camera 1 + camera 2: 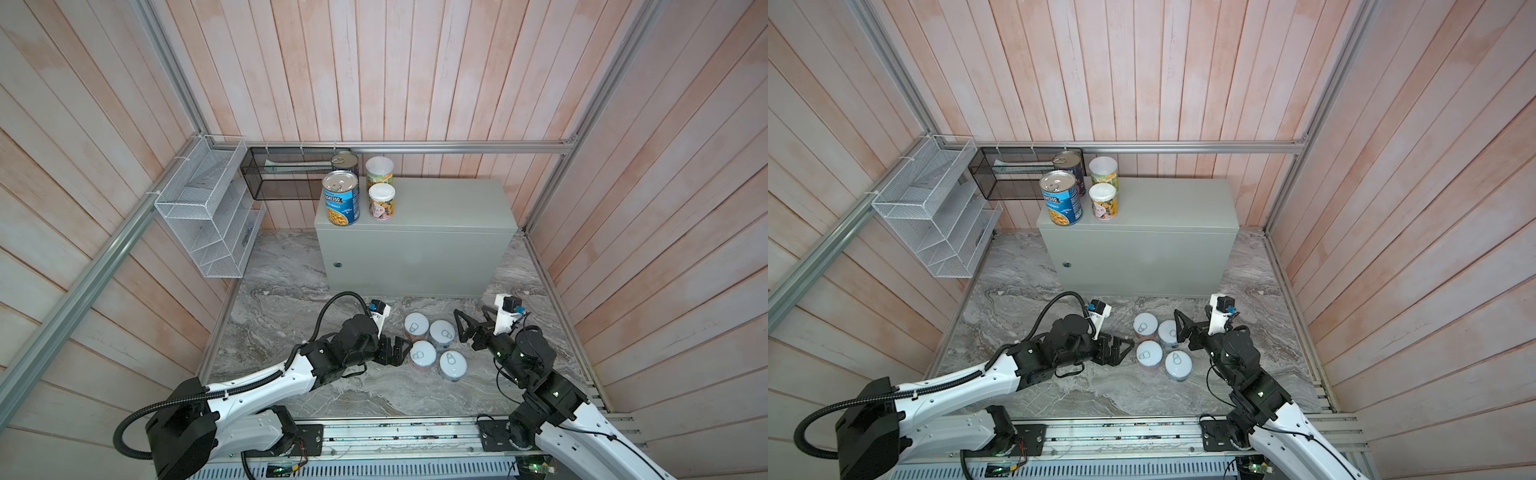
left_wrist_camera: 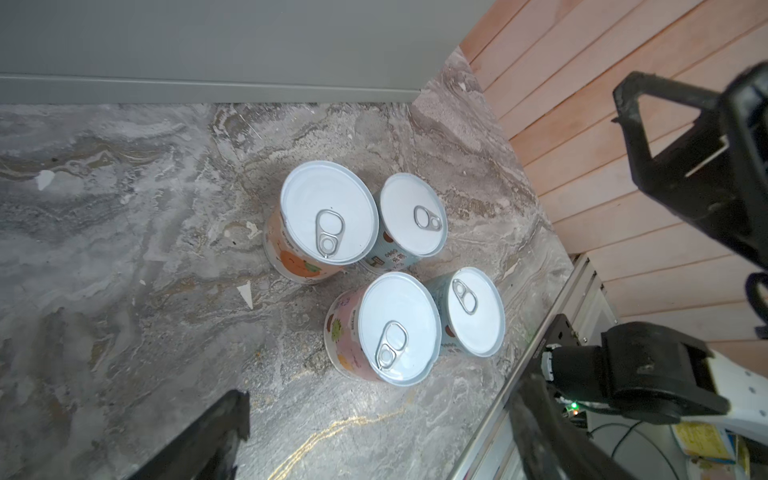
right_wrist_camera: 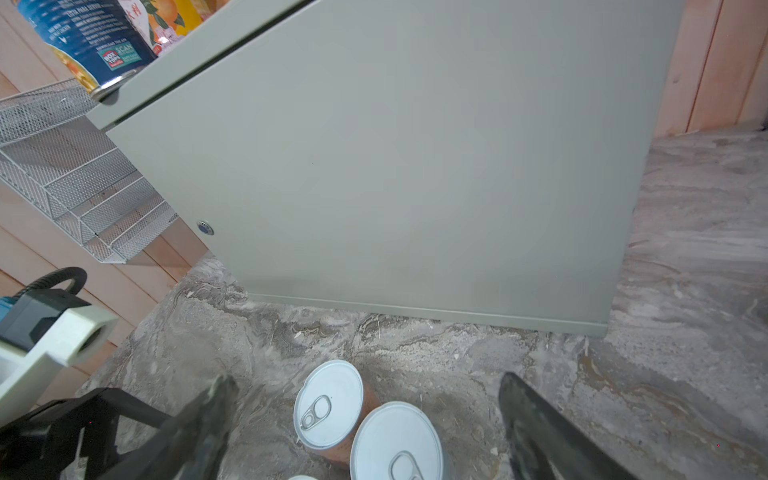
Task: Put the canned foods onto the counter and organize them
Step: 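Lower the left gripper over the four floor cans while the right gripper hovers near them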
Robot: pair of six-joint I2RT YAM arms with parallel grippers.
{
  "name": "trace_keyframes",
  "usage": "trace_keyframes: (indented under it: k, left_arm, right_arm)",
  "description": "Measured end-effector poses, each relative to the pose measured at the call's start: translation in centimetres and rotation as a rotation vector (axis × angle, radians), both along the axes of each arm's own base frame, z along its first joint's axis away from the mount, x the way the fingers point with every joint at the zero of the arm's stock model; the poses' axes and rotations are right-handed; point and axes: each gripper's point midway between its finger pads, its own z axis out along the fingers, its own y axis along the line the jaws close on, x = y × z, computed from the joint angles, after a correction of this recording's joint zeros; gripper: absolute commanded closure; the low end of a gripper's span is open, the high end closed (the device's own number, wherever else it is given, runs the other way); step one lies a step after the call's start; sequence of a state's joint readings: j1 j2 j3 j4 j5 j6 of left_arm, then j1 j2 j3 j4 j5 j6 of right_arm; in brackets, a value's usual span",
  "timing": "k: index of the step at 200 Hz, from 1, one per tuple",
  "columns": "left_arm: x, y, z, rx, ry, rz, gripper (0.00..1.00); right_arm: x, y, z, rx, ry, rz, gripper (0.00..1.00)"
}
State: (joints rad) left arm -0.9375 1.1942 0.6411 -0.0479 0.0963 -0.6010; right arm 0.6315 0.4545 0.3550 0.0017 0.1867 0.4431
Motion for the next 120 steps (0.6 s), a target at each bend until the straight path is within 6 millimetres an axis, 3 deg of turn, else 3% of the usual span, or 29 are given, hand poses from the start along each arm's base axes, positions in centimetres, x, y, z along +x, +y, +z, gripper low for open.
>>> trace_keyframes:
  k: [32, 71, 120]
  left_arm:
    - [-0.9, -2.3, -2.4, 0.081, 0.011, -0.067, 0.00]
    - [-0.1, -3.1, -4.7, 0.145, 0.030, -0.066, 0.00]
    - [0.3, -4.8, -5.3, 0.169, 0.026, -0.093, 0.00]
  right_arm:
    - [-0.1, -0.2, -1.9, 0.002, 0.048, -0.013, 0.02]
    - [0.0, -0.3, -2.1, 0.003, 0.051, -0.022, 0.02]
    - [0.2, -0.3, -2.6, -0.010, 0.066, -0.026, 0.02]
